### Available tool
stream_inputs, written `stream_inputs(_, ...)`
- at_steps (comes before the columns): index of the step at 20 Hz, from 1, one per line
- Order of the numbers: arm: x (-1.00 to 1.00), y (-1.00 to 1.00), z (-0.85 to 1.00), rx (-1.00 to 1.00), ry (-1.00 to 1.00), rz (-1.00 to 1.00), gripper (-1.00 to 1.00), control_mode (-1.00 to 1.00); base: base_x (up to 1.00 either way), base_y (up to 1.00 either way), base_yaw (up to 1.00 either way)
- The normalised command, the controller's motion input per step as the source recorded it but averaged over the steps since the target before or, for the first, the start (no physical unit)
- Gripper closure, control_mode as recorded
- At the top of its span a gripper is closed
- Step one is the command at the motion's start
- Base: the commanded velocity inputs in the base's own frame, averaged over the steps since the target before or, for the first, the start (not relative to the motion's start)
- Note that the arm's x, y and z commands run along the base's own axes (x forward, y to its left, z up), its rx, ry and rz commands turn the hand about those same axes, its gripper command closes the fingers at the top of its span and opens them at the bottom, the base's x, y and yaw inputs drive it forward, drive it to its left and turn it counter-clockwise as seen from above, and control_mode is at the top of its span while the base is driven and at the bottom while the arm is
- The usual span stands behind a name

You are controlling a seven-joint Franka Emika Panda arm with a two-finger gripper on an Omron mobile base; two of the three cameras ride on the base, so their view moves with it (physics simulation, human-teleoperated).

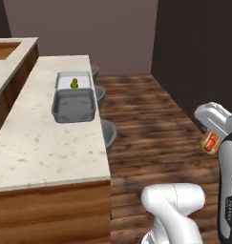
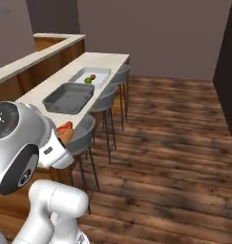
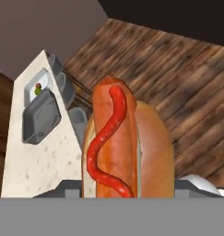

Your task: Place the cold items (lime and sweet potato) from the fridge in one tupperware on the dining counter. Place the warm items (hot dog and kebab skewer) in the stove area in another tupperware.

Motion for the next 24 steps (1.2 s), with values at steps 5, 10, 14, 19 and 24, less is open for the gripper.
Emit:
stream_inputs(5, 0.00, 0.00, 0.00, 0.00, 0.00, 0.00, 1.00, 1.00, 0.48, -0.76, 0.57)
stream_inputs(10, 0.00, 0.00, 0.00, 0.00, 0.00, 0.00, 1.00, 1.00, 0.86, -0.85, 0.33)
stream_inputs(14, 0.00, 0.00, 0.00, 0.00, 0.00, 0.00, 1.00, 1.00, 0.76, -0.77, 0.48)
stream_inputs(19, 0.00, 0.00, 0.00, 0.00, 0.00, 0.00, 1.00, 1.00, 0.55, -0.61, 0.69)
stream_inputs(24, 0.00, 0.00, 0.00, 0.00, 0.00, 0.00, 1.00, 1.00, 0.51, -0.43, 0.84)
